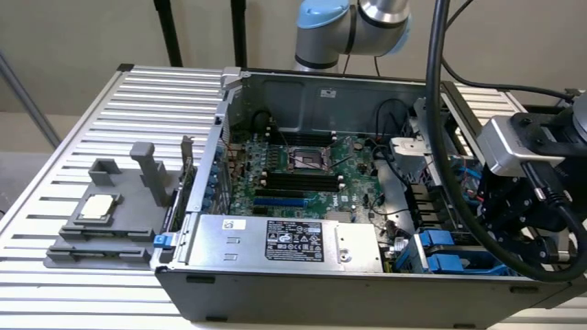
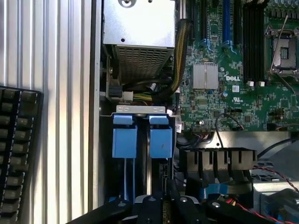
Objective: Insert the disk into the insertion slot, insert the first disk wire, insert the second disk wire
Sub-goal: 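Insert the first disk wire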
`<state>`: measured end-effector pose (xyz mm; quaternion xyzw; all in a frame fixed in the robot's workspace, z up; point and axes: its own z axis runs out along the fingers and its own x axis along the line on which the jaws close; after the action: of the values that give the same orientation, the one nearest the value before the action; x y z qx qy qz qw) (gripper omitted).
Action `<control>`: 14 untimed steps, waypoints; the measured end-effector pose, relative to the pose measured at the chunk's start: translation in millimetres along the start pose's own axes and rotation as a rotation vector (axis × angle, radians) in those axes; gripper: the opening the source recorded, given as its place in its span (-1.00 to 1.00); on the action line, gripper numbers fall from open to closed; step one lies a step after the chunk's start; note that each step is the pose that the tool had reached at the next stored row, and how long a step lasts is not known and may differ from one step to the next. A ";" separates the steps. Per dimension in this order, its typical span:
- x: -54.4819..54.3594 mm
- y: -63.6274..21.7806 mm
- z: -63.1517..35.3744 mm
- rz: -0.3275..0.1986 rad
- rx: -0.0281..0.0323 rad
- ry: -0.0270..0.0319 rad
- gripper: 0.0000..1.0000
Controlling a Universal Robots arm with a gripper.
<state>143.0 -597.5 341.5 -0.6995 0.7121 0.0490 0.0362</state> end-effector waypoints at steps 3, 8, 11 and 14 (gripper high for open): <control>-2.3 0.1 0.3 0.000 0.0001 0.0035 -0.67; -5.2 0.1 0.9 0.006 0.0008 0.0139 -0.67; -5.4 0.0 1.1 0.015 0.0021 0.0233 -0.67; -5.7 0.1 1.2 0.020 0.0027 0.0276 -0.67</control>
<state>143.0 -591.7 341.0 -0.6930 0.7194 0.0387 0.0268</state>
